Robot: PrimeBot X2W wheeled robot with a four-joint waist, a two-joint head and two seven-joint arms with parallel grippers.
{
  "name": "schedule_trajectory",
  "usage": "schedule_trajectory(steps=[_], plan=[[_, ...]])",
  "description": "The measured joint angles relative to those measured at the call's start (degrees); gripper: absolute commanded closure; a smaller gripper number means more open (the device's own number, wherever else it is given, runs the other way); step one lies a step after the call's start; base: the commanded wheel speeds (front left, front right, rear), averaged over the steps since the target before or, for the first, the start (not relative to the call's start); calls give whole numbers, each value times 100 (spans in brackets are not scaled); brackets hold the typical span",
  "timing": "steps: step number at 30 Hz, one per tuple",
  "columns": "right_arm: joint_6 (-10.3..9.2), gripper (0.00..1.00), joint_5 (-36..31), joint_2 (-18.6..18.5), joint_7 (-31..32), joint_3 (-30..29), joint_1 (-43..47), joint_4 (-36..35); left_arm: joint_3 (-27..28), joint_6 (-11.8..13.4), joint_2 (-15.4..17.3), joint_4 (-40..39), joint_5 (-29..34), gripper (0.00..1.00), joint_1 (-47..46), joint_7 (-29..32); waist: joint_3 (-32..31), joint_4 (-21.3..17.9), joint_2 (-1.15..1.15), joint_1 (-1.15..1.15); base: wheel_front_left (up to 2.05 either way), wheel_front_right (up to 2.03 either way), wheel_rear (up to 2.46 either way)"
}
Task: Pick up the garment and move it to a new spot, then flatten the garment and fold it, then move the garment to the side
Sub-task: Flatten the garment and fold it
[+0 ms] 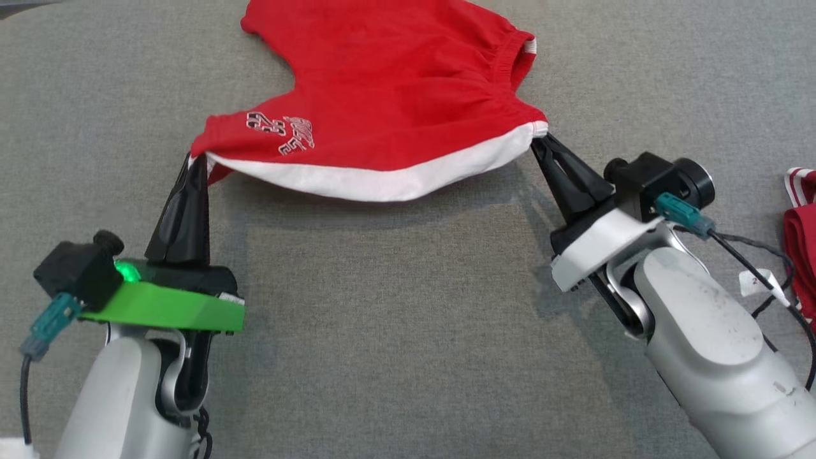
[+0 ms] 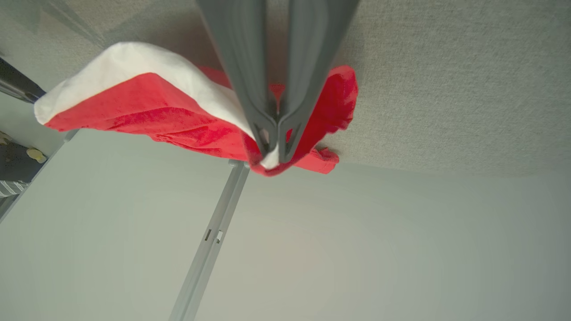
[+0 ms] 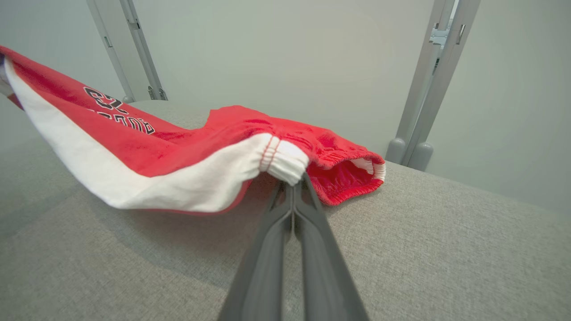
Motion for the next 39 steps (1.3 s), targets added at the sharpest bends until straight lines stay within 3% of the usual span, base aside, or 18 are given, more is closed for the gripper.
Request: schedule_trajectory(steps=[8,23,39], plan=[[0,100,-14,52,0,-278,1345,-1037,357,56,-289,-748,129,100,1332,0,-325,36,0,0,0,0,0],[0,100,-148,242,-1,-948,3485,-2274,501,327,-575,-1712,243,100,3005,0,-1174,52,0,-1,0,0,0],[0,100,-185,77,147,-588,4448,-2686,523,502,-389,-2380,222,100,3681,281,-1541,-178,0,-1,0,0,0]])
